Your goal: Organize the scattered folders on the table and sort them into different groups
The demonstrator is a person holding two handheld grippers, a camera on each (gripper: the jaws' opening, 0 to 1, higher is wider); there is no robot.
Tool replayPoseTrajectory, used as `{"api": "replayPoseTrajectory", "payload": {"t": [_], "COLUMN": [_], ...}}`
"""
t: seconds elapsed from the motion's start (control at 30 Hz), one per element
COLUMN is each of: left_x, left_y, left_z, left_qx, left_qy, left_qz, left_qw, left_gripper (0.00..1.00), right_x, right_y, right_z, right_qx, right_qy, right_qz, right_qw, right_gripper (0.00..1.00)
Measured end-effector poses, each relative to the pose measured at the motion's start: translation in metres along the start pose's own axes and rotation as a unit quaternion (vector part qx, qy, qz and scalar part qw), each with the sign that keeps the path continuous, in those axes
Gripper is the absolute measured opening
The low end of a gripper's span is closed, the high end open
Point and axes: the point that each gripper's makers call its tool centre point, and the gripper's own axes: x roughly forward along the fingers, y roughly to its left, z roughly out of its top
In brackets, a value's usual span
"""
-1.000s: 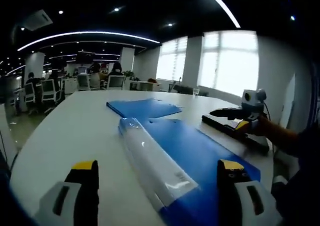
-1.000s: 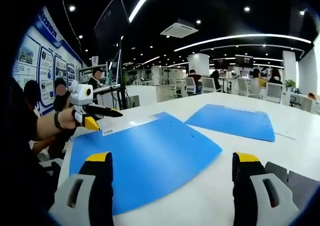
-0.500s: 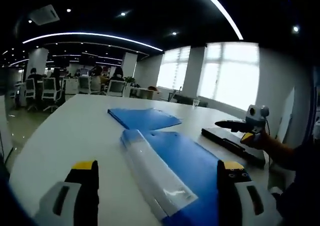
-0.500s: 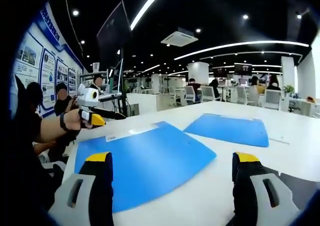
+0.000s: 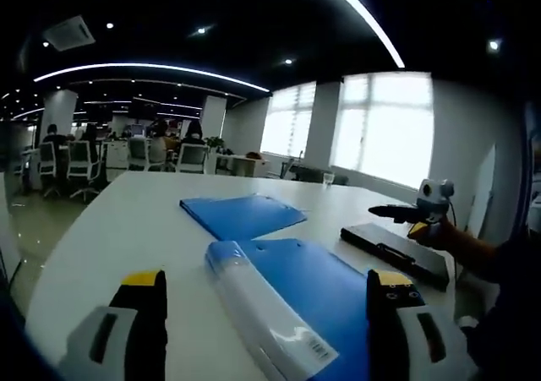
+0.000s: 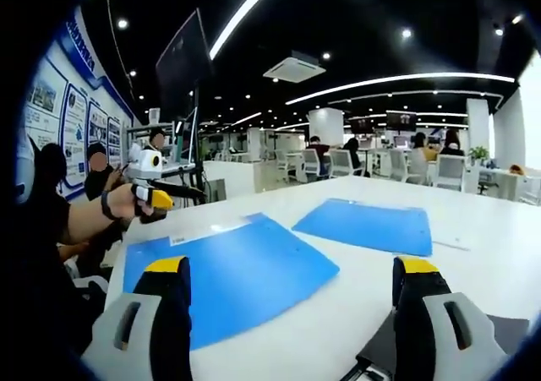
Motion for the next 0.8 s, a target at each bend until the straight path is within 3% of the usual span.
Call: {"api": "replayPoseTrajectory", "payload": {"t": [0.53,0.7,0.8], "left_x": [0.003,0.011,0.014], "left_y": [-0.006,-0.002,0.000], "left_z": [0.029,0.033,0.036], "left_qx": [0.026,0.071,0.075], "left_qy": [-0.015,-0.004,-0.003], "left_qz": [-0.027,-0.010,-0.007], "left_qw": [0.9992,0.9974,0.9971], "left_gripper": [0.97,0.97,0.97], "right_x": [-0.026,-0.028,-0.028], "right_y": [-0.021,-0.029,-0.035], "right_z": [0.033,0.044,0.049], "right_qx": [-0.020,-0.026,-0.032], "right_qy": [-0.007,-0.014,-0.014], "right_qz": [-0.029,-0.033,-0.036], "right_qw": [0.9994,0.9990,0.9987], "right_gripper": [0.99,0.99,0.99]}}
